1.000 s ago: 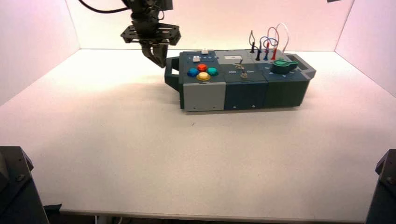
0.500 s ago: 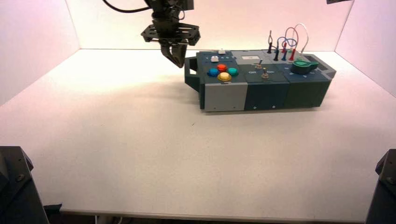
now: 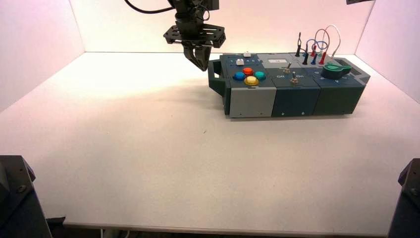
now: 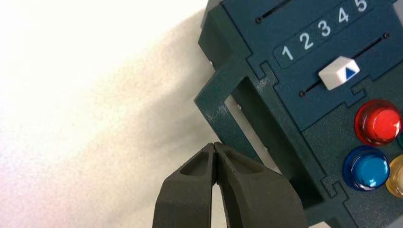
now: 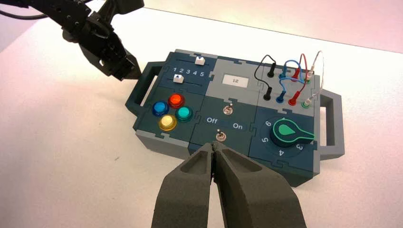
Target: Move the box to the right.
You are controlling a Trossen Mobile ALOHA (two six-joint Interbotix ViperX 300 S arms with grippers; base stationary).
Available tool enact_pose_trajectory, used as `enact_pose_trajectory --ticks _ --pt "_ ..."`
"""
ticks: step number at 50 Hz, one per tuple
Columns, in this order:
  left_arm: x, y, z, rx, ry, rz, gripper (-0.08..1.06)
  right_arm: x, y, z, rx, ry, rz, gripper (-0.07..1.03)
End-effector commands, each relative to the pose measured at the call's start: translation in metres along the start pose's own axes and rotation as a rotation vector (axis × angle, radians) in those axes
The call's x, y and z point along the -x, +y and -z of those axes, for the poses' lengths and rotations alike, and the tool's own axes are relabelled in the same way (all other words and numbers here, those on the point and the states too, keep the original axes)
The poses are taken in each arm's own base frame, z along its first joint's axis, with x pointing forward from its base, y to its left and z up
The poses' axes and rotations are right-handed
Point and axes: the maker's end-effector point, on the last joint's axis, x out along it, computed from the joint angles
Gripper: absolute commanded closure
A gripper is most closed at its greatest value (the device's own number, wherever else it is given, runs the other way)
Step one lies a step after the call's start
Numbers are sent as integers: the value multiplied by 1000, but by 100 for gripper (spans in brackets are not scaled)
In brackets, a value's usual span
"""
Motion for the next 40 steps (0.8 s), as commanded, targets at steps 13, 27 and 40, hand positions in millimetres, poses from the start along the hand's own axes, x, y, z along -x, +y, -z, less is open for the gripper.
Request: enact_pose_trajectory --ticks 13,27,40 --pt "90 71 30 128 -130 -85 101 2 1 -11 -4 -18 -2 99" --pt "211 87 51 152 -319 -146 101 0 1 -10 -8 -7 -5 99" --pt "266 64 89 127 -411 -153 101 -9 5 -7 0 47 -17 99"
